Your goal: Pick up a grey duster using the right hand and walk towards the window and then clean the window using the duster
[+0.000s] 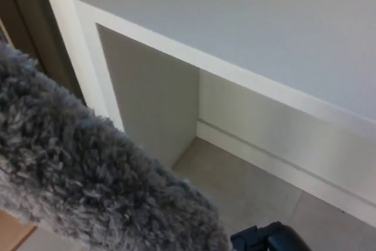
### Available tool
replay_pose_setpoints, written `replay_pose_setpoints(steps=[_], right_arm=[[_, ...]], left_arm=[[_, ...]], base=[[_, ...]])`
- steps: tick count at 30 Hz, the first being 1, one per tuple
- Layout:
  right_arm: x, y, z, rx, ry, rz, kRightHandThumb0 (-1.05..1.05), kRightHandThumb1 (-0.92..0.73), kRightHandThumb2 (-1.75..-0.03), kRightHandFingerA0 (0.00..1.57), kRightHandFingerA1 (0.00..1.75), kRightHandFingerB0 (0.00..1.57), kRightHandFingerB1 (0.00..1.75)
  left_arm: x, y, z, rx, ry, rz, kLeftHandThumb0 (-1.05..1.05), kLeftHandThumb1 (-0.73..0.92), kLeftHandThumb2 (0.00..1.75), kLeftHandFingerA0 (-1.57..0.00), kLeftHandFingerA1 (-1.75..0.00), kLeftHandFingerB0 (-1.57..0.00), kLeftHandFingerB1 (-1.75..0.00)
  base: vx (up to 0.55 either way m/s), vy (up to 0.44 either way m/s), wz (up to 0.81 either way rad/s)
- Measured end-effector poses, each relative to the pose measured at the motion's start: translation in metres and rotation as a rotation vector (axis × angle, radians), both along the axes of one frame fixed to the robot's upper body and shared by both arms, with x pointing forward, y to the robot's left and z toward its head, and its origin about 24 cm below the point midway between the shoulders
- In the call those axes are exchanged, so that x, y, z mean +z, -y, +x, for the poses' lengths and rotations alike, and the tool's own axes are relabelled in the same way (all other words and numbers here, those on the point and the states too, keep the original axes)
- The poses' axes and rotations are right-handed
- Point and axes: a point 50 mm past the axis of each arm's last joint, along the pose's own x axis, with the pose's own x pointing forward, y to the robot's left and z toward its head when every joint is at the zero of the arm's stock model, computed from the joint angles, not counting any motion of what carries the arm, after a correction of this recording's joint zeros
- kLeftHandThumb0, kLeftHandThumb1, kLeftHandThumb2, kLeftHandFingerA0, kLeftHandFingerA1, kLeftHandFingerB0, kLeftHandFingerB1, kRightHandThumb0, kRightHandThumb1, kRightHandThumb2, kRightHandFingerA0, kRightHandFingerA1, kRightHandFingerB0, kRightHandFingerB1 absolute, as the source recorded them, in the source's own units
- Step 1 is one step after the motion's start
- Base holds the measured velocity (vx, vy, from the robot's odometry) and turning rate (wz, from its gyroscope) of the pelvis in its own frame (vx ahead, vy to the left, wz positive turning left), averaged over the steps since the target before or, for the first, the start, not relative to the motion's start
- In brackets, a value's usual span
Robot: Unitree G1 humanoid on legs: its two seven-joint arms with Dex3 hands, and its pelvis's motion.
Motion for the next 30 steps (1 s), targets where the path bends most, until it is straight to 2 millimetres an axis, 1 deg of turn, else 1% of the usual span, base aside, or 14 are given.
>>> replay_pose_setpoints(steps=[4, 6, 12, 13, 14, 19, 20, 23, 24, 25, 27, 28, 29, 30], right_arm=[[0.001, 0.000, 0.000, 0.004, 0.004, -0.004, 0.11, -0.08, -1.06, 1.47, 1.34, 1.46, 1.31], [0.001, 0.000, 0.000, 0.007, 0.004, -0.007, 0.14, -0.08, -1.05, 1.46, 1.33, 1.44, 1.30], [-0.001, -0.003, -0.002, 0.021, -0.011, -0.004, 0.18, -0.08, -1.04, 1.47, 1.33, 1.46, 1.30], [-0.001, -0.006, -0.003, 0.027, -0.012, 0.003, 0.36, 0.12, -1.43, 1.48, 1.23, 1.41, 1.16], [0.000, -0.008, -0.003, 0.032, -0.012, 0.010, 0.36, 0.12, -1.43, 1.48, 1.23, 1.41, 1.16], [-0.001, -0.010, -0.004, 0.040, -0.017, 0.017, 0.36, 0.11, -1.41, 1.48, 1.24, 1.41, 1.17], [-0.001, -0.010, -0.004, 0.040, -0.017, 0.017, 0.17, -0.02, -1.01, 1.47, 1.34, 1.46, 1.31], [-0.003, -0.011, -0.004, 0.046, -0.028, 0.021, 0.17, -0.02, -1.01, 1.47, 1.34, 1.46, 1.31], [-0.004, -0.011, -0.005, 0.047, -0.032, 0.022, 0.36, 0.16, -1.44, 1.48, 1.22, 1.40, 1.15], [-0.004, -0.011, -0.005, 0.048, -0.034, 0.024, 0.36, 0.16, -1.44, 1.48, 1.22, 1.40, 1.15], [-0.005, -0.011, -0.004, 0.054, -0.037, 0.017, 0.35, 0.15, -1.43, 1.47, 1.23, 1.39, 1.16], [-0.005, -0.010, -0.004, 0.055, -0.034, 0.016, 0.17, -0.08, -1.04, 1.45, 1.32, 1.43, 1.28], [-0.005, -0.009, -0.003, 0.055, -0.032, 0.010, 0.35, 0.10, -1.40, 1.47, 1.23, 1.39, 1.14], [-0.005, -0.009, -0.003, 0.056, -0.034, 0.011, 0.35, 0.10, -1.40, 1.47, 1.23, 1.39, 1.14]], left_arm=[[-0.001, 0.001, 0.004, -0.005, 0.003, -0.007, -0.03, 0.65, 0.89, -0.95, -1.15, -0.81, -0.89], [-0.001, 0.001, 0.005, -0.005, 0.002, -0.007, 0.00, 0.67, 0.87, -0.88, -1.09, -0.78, -0.88], [0.000, 0.001, 0.006, -0.008, 0.003, 0.000, -0.03, 0.68, 0.90, -0.92, -1.16, -0.79, -0.90], [0.001, -0.002, 0.005, -0.008, 0.003, 0.007, -0.01, 0.69, 0.91, -0.91, -1.16, -0.79, -0.90], [0.002, -0.004, 0.004, -0.006, 0.002, 0.015, -0.01, 0.69, 0.91, -0.91, -1.16, -0.79, -0.90], [0.003, -0.006, 0.002, -0.002, -0.003, 0.027, -0.02, 0.68, 0.90, -0.91, -1.17, -0.79, -0.89], [0.003, -0.006, 0.002, -0.003, -0.003, 0.028, -0.04, 0.69, 0.86, -0.93, -1.14, -0.78, -0.88], [0.003, -0.006, 0.003, -0.006, -0.001, 0.029, -0.04, 0.69, 0.86, -0.93, -1.14, -0.78, -0.88], [0.003, -0.006, 0.003, -0.007, -0.001, 0.029, -0.06, 0.67, 0.88, -0.93, -1.13, -0.80, -0.91], [0.003, -0.006, 0.003, -0.007, -0.002, 0.029, -0.06, 0.67, 0.88, -0.93, -1.13, -0.80, -0.91], [0.002, -0.004, 0.003, -0.004, -0.006, 0.024, -0.03, 0.67, 0.89, -0.93, -1.14, -0.79, -0.91], [0.001, -0.002, 0.002, -0.003, -0.007, 0.018, 0.00, 0.67, 0.91, -0.90, -1.13, -0.78, -0.92], [0.001, 0.000, 0.003, -0.003, -0.006, 0.013, -0.01, 0.67, 0.91, -0.91, -1.15, -0.78, -0.91], [-0.001, 0.002, 0.002, -0.001, -0.009, 0.004, -0.01, 0.67, 0.91, -0.91, -1.15, -0.78, -0.91]], base=[[-0.02, -0.009, 0.57], [-0.03, 0.045, 0.63], [0.04, 0.156, 0.70], [0.10, 0.181, 0.64], [0.06, 0.105, 0.63], [0.04, 0.046, 0.62], [0.07, -0.039, 0.61], [0.06, -0.110, 0.64], [0.03, -0.167, 0.66], [0.02, -0.138, 0.73], [0.04, -0.156, 0.16], [0.01, -0.118, 0.39], [0.00, -0.104, 0.49], [0.00, -0.124, 0.33]])
